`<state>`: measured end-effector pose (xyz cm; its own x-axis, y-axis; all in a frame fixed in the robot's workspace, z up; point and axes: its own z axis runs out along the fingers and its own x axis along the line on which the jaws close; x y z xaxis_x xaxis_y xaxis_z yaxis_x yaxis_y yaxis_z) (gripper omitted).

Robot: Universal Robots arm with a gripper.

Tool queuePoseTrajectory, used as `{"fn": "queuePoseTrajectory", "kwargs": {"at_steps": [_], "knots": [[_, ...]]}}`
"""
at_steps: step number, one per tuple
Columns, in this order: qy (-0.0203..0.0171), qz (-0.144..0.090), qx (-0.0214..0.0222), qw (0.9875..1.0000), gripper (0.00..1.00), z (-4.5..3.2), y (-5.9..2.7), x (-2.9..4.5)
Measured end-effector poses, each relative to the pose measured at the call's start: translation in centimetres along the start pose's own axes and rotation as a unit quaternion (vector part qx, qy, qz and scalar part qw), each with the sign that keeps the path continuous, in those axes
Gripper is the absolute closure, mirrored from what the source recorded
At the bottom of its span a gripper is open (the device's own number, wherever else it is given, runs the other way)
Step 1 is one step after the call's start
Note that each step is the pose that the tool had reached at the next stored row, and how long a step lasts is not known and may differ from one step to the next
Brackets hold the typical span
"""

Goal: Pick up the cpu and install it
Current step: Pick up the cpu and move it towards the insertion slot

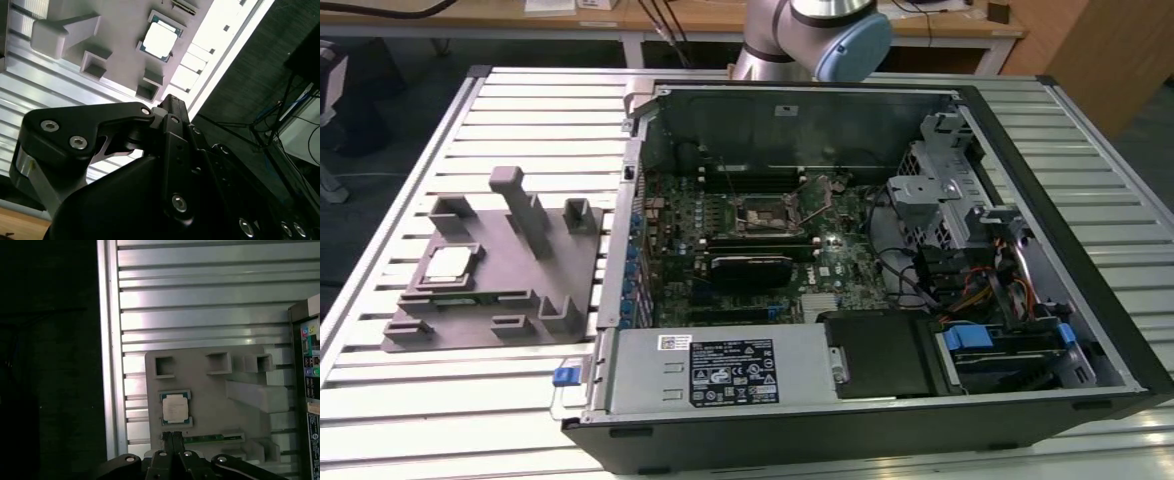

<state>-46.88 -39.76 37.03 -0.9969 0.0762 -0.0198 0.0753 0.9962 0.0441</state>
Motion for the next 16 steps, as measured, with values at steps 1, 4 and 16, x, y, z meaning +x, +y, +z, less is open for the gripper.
{"fn": "queuePoseTrajectory", "kwargs": {"at_steps": [1, 4, 16], "knots": [[0.0013, 0.000, 0.0001, 1.0000, 0.89, 0.17, -0.01, 0.01], [0.0030, -0.001, 0.0002, 1.0000, 0.89, 0.71, -0.15, 0.00], [0.0096, -0.008, 0.0006, 0.9999, 0.89, 2.67, -0.30, -0.10]]}}
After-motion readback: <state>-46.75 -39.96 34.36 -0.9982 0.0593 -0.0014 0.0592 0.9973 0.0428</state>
